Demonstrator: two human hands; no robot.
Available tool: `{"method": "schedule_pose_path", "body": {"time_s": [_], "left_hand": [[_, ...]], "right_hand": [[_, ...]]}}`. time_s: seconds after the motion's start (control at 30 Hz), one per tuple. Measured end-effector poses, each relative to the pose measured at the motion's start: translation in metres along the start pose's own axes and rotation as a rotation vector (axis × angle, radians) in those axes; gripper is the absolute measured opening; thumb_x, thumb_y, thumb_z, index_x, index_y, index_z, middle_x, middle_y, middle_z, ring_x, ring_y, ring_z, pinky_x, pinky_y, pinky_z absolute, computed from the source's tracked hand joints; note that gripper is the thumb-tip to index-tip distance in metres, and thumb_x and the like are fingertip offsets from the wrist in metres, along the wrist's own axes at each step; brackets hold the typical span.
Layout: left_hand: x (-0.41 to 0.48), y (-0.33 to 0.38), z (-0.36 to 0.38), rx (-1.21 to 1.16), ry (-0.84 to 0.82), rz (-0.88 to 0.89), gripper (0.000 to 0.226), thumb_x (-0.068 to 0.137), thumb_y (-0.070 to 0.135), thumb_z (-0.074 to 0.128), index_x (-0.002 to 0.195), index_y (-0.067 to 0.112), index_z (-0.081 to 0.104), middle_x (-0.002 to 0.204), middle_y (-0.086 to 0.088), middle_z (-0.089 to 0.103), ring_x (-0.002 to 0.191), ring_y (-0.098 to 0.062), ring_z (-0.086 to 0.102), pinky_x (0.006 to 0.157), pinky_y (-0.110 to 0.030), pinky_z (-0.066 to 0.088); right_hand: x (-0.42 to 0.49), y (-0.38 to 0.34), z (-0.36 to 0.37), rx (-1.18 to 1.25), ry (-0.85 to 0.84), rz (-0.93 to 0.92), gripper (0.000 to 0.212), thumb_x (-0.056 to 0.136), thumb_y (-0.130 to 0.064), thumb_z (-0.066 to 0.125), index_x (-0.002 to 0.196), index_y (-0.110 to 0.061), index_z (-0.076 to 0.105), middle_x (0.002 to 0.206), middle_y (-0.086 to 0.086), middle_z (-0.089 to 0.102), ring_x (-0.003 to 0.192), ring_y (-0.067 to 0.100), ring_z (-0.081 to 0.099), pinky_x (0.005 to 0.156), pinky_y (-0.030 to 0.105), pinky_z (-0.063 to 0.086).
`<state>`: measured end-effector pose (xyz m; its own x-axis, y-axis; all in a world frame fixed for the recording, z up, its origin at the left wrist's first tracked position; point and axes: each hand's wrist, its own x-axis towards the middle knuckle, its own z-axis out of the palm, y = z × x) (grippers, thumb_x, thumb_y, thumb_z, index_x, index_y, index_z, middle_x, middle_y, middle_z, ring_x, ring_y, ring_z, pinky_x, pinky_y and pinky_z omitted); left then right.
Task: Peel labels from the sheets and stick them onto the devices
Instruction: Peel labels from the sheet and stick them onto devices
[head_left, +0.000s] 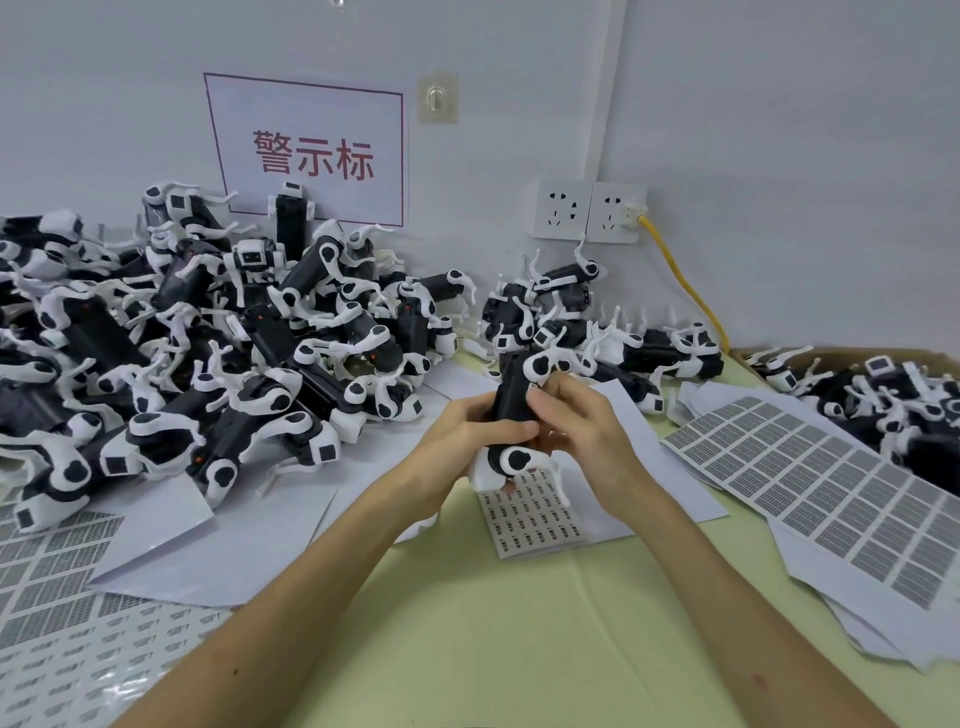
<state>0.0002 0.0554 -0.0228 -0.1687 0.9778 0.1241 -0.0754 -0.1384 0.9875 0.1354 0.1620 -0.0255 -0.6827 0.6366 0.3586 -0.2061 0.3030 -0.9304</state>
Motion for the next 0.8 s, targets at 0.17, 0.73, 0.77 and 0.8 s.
{"method": "schedule_pose_path", "body": {"time_s": [0.17, 0.73, 0.77, 0.8], "left_hand": [[0.0, -0.002, -0.003, -0.038, -0.034, -0.057, 0.035, 0.086, 0.022, 0.073, 0.12, 0.014, 0.073, 0.115, -0.027, 0.072, 0.097, -0.031, 0.069, 0.063, -0.035, 0.056], [0.006, 0.004, -0.011, -0.275, -0.007, -0.211, 0.047, 0.095, 0.046, 0.056, 0.116, 0.009, 0.075, 0.086, -0.009, 0.063, 0.059, -0.022, 0.057, 0.04, -0.021, 0.037], [0.006, 0.005, -0.012, -0.299, -0.037, -0.243, 0.052, 0.095, 0.051, 0.053, 0.116, 0.01, 0.076, 0.087, -0.009, 0.065, 0.056, -0.021, 0.056, 0.037, -0.02, 0.036], [0.006, 0.006, -0.014, -0.323, -0.079, -0.283, 0.057, 0.093, 0.055, 0.052, 0.119, 0.01, 0.075, 0.088, -0.008, 0.068, 0.053, -0.02, 0.057, 0.035, -0.02, 0.036]], "right_hand": [[0.0, 0.0, 0.002, -0.014, -0.013, 0.073, 0.028, 0.098, -0.028, 0.063, 0.08, -0.011, 0.049, 0.076, 0.009, 0.056, 0.072, 0.022, 0.057, 0.074, 0.04, 0.048], [0.006, -0.003, -0.026, -0.027, 0.541, -0.009, 0.013, 0.09, -0.007, 0.062, 0.081, -0.017, 0.065, 0.07, -0.005, 0.065, 0.064, 0.014, 0.057, 0.057, 0.027, 0.041], [0.006, -0.005, -0.032, 0.003, 0.468, 0.029, 0.016, 0.087, -0.007, 0.062, 0.093, -0.019, 0.07, 0.084, -0.006, 0.071, 0.077, 0.015, 0.064, 0.063, 0.029, 0.046], [0.008, -0.006, -0.037, 0.024, 0.357, 0.066, 0.027, 0.084, -0.01, 0.062, 0.106, -0.023, 0.072, 0.098, -0.008, 0.073, 0.093, 0.015, 0.068, 0.072, 0.031, 0.05]]}}
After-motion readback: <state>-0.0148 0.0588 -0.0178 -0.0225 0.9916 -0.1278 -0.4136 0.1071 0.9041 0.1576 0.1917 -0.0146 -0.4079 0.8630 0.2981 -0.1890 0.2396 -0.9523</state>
